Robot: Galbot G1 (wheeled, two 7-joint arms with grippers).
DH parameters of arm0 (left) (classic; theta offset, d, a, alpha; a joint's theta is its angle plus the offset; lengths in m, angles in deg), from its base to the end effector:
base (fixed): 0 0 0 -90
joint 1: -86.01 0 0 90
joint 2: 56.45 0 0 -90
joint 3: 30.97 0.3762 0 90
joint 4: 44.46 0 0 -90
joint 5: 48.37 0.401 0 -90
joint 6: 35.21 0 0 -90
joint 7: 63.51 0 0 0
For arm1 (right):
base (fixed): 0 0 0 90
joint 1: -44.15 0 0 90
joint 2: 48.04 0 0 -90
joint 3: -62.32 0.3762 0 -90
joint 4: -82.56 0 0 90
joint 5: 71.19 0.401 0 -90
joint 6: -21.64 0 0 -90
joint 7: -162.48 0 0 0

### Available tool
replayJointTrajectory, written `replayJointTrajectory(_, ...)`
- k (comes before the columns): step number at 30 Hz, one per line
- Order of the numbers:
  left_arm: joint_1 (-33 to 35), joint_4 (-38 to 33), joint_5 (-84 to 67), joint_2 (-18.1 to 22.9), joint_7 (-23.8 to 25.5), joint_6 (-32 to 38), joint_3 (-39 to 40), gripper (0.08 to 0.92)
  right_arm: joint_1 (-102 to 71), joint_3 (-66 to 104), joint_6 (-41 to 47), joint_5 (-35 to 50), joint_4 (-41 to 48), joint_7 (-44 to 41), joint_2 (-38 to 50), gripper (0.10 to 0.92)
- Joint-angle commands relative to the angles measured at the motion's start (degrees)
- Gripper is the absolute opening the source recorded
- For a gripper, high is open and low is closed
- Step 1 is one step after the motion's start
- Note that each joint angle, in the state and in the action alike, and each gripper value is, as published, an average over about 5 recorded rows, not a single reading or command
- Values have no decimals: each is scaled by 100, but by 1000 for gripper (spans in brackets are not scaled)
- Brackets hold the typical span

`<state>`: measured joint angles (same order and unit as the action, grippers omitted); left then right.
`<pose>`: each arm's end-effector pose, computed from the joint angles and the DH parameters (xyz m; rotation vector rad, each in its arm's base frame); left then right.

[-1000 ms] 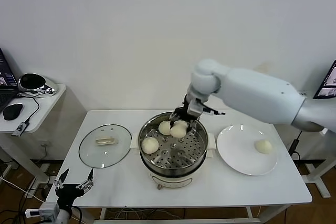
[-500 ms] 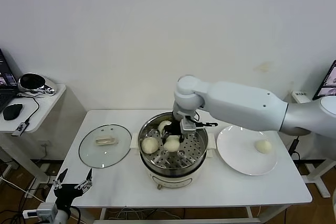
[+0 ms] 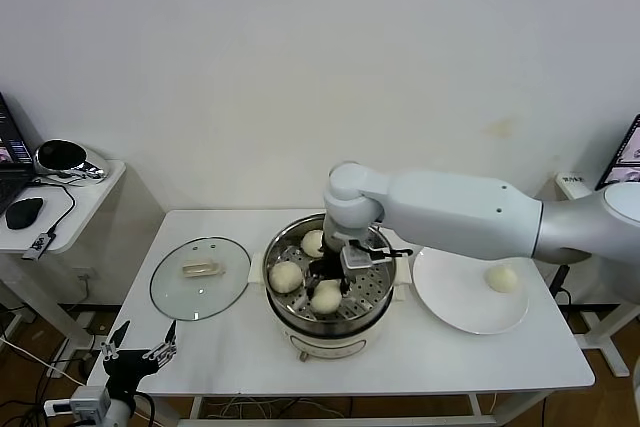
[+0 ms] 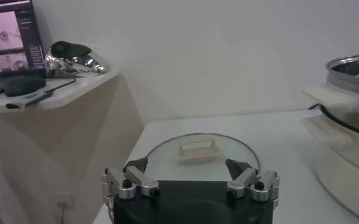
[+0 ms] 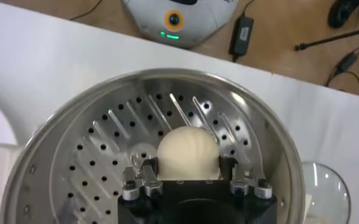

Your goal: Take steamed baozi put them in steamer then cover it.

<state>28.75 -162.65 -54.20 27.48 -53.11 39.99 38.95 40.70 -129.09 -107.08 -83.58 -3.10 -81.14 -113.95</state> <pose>0.1857 0.1404 -0.3250 0.1303 -2.8214 -0.1499 0.5254 0.1919 -0.1109 -2.0566 -0.0364 -2.0058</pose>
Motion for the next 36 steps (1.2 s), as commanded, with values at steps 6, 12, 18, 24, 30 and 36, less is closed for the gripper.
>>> replayJointTrajectory(6, -23, 98, 23, -6, -14, -5, 28, 823, 22, -140, 130, 238, -28, 172, 55, 678)
replayJointTrajectory(12, -27, 123, 29, -19, -10, -7, 22, 823, 248, 241, 376, 761, -38, 103, 470, 808)
replayJointTrajectory(18, -69, 146, 38, -42, 18, -19, 42, 823, 879, 780, 1110, 1595, 42, -248, 1329, 822)
replayJointTrajectory(24, -71, 131, 5, -107, 62, -43, 105, 823, 1181, 602, 3114, 2678, 164, -250, 2513, 823)
replayJointTrajectory(30, -32, 12, -110, -149, 149, -134, 161, 823, 643, 825, 5139, 2626, 301, -127, 3639, 823)
replayJointTrajectory(36, 11, 27, -135, -147, 161, -153, 183, 823, -380, 1516, 5527, 1861, 795, -42, 3989, 823)
